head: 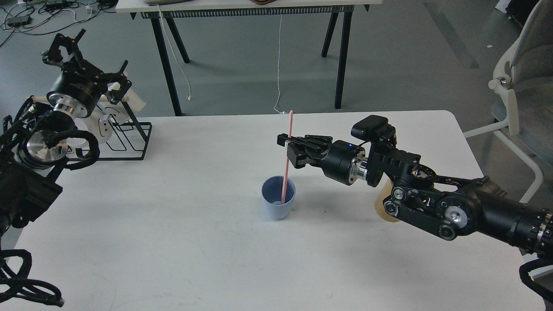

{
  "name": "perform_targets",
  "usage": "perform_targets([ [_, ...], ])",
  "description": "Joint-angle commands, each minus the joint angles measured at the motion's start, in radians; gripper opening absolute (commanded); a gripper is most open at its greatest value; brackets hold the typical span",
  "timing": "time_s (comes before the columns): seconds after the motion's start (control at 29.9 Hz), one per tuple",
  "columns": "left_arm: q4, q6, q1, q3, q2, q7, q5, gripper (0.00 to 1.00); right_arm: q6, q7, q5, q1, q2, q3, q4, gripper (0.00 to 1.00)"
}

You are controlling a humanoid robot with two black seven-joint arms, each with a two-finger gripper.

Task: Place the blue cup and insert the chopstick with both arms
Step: 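Carry the red stick over the blue cup and lower it in, then release the red stick and retract the right arm upward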

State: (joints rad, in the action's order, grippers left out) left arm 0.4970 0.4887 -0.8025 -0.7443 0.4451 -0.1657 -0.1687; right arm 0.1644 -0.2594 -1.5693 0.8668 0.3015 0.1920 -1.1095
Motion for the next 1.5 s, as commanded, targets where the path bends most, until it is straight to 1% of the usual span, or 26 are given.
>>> perform_targets([
  [0.0,0.0,0.0,-0.001,0.0,0.001,0.002,0.0,1.0,0.0,0.0,0.0,-0.011,-0.001,0.0,-0.001,0.24],
  [0.07,0.0,0.0,-0.001,0.0,0.0,0.002,0.0,1.0,-0.002,0.002,0.0,-0.011,0.002,0.0,-0.006,0.25],
  [0.1,0.0,0.0,-0.001,0.0,0.001,0.002,0.0,1.0,-0.002,0.002,0.002,-0.011,0.005,0.0,-0.009,0.28],
  [0.23,0.0,0.0,-0.003,0.0,0.001,0.002,0.0,1.0,0.001,0.002,0.006,-0.006,0.024,0.018,-0.026,0.48],
  [0.27,0.0,0.0,-0.004,0.0,0.0,0.002,0.0,1.0,0.003,0.0,0.009,0.003,0.036,0.027,-0.032,0.52],
  [0.3,0.0,0.0,-0.006,0.0,0.001,0.002,0.0,1.0,0.003,0.0,0.014,0.009,0.05,0.044,-0.036,0.54],
  [0.33,0.0,0.0,-0.006,0.0,0.001,0.002,0.0,1.0,0.004,-0.001,0.015,0.017,0.063,0.073,-0.042,0.58],
  [0.5,0.0,0.0,-0.006,-0.001,0.003,0.002,-0.002,1.0,-0.006,-0.001,0.022,0.043,0.1,0.249,-0.047,0.91],
  [0.53,0.0,0.0,-0.006,-0.001,0.001,0.0,-0.002,1.0,-0.006,-0.001,0.022,0.043,0.103,0.28,-0.046,0.96],
  [0.64,0.0,0.0,-0.007,-0.003,0.001,0.0,-0.002,1.0,-0.006,-0.001,0.031,0.04,0.116,0.349,-0.041,0.99],
  [0.74,-0.003,0.0,-0.01,-0.006,0.0,0.0,-0.003,1.0,-0.005,0.0,0.139,0.038,0.136,0.405,-0.035,0.99],
  [0.87,-0.009,0.0,-0.012,-0.012,0.0,0.0,-0.008,1.0,-0.014,-0.008,0.435,0.043,0.188,0.435,-0.029,1.0],
  [0.94,-0.009,0.0,-0.014,-0.015,-0.009,0.0,-0.008,1.0,-0.046,-0.014,0.625,0.051,0.206,0.449,-0.006,1.0],
  [1.04,-0.011,0.0,-0.015,-0.017,-0.029,-0.001,-0.011,1.0,-0.138,-0.044,0.864,0.055,0.209,0.497,0.06,1.0],
  [1.1,-0.011,0.0,-0.015,-0.017,-0.035,-0.001,-0.012,1.0,-0.21,-0.055,1.001,0.052,0.208,0.535,0.121,1.0],
  [1.2,-0.011,0.0,-0.017,-0.018,-0.052,-0.001,-0.012,1.0,-0.337,-0.055,1.197,0.044,0.2,0.586,0.21,1.0],
  [1.27,-0.011,0.0,-0.017,-0.018,-0.062,-0.001,-0.014,1.0,-0.445,-0.054,1.343,0.035,0.199,0.595,0.278,1.0],
  [1.37,-0.011,0.0,-0.02,-0.02,-0.071,-0.003,-0.014,1.0,-0.59,-0.054,1.489,0.02,0.195,0.592,0.351,1.0],
  [1.44,-0.012,0.0,-0.026,-0.023,-0.077,-0.003,-0.015,1.0,-0.653,-0.055,1.543,0.009,0.188,0.596,0.396,1.0],
  [1.47,-0.012,0.0,-0.027,-0.023,-0.077,-0.008,-0.015,1.0,-0.653,-0.055,1.561,0.006,0.173,0.596,0.42,1.0],
])
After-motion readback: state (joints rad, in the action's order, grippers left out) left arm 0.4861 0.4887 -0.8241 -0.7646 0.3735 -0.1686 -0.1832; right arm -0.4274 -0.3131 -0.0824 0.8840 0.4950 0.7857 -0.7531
